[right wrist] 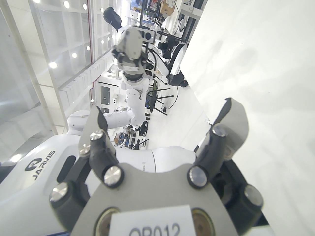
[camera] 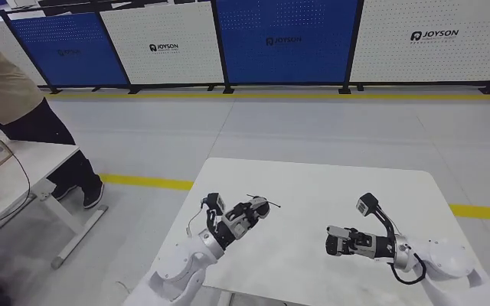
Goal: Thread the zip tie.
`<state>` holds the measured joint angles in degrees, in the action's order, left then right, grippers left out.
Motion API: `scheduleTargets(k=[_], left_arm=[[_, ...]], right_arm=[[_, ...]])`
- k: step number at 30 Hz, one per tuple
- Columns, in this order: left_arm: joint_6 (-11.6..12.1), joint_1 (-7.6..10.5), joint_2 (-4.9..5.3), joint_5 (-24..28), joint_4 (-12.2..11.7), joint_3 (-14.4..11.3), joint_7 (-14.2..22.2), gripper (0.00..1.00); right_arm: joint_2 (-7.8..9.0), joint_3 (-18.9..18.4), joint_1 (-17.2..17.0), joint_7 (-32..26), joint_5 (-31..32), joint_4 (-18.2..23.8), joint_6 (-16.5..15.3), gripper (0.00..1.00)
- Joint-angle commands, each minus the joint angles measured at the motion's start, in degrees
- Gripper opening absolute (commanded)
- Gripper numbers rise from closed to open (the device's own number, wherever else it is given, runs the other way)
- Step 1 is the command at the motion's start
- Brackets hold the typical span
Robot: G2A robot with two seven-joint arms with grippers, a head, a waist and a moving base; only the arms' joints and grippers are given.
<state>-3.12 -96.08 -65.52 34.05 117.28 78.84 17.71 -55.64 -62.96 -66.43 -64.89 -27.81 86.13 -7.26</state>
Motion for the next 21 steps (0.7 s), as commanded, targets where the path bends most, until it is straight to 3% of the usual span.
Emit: scheduleTargets(k=[1, 4, 12, 16, 21], left_arm=[[1.30, -1.27, 0.07, 1.38, 3.03, 1.82, -0.13, 0.00], [0.61, -2.60, 0.18, 1.29, 5.07, 3.21, -0.69, 0.00], [0.61, -2.60, 0.18, 1.29, 5.07, 3.21, -0.69, 0.00], [0.13, -1.49, 0.14, -3.00, 2.47, 1.55, -1.97, 0.00], [0.04, -0.14, -0.05, -10.36, -3.07, -2.22, -4.20, 0.00]], right_arm=[[0.00, 0.00, 0.00, 0.00, 0.00, 0.00, 0.00, 1.00], [0.00, 0.00, 0.00, 0.00, 0.00, 0.00, 0.00, 1.00], [0.00, 0.00, 0.00, 0.00, 0.00, 0.00, 0.00, 1.00], [0.00, 0.00, 0.00, 0.00, 0.00, 0.00, 0.00, 1.00], [0.00, 0.00, 0.00, 0.00, 0.00, 0.00, 0.00, 1.00]])
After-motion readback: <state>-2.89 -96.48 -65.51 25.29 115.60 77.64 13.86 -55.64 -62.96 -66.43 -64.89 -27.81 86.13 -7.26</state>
